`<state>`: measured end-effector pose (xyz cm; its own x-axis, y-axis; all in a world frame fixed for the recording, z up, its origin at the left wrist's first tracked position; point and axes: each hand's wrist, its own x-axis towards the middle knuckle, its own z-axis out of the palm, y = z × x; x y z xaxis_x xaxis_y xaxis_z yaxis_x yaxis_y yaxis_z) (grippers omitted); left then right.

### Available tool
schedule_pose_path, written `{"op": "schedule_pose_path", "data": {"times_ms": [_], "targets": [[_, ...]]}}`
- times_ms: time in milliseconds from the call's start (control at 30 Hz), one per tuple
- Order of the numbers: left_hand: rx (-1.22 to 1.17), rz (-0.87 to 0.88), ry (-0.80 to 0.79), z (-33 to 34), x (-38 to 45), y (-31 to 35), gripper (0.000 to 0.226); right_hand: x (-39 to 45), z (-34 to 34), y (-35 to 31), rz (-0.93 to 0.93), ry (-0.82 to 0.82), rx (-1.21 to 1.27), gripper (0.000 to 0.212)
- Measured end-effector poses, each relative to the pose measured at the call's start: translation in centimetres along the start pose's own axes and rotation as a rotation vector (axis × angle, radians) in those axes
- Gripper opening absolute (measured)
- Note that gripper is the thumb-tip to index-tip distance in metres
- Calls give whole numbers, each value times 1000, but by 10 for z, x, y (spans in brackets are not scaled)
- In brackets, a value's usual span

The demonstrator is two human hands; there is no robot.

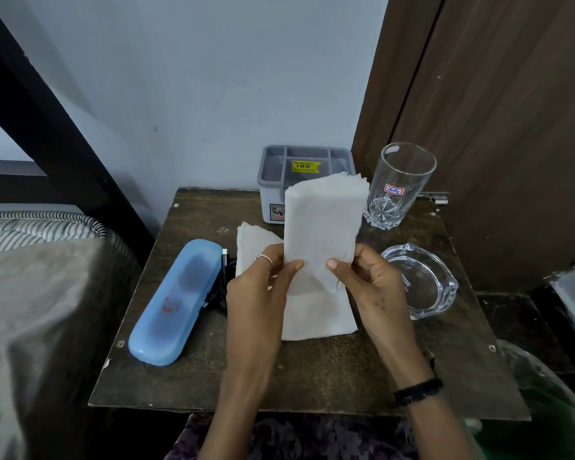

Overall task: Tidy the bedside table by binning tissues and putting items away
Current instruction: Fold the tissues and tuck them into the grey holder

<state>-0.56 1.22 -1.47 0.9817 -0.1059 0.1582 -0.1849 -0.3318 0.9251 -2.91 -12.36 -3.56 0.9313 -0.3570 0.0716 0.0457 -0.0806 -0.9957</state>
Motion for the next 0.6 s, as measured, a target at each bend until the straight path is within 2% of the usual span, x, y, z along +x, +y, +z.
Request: {"op": "schedule_pose_path", "data": {"times_ms": [167, 267, 400, 600], "targets": [[306, 0, -69, 5, 0, -10, 7, -1, -2, 6, -47, -73, -369, 24], [349, 21, -38, 7, 0, -10, 7, -1, -3, 6, -57, -49, -389, 23], [427, -39, -103, 9, 2, -10, 6, -1, -3, 9, -57, -90, -496, 21], [380, -33, -84, 14, 1, -10, 10, -6, -3, 4, -50, 9, -425, 21]]}}
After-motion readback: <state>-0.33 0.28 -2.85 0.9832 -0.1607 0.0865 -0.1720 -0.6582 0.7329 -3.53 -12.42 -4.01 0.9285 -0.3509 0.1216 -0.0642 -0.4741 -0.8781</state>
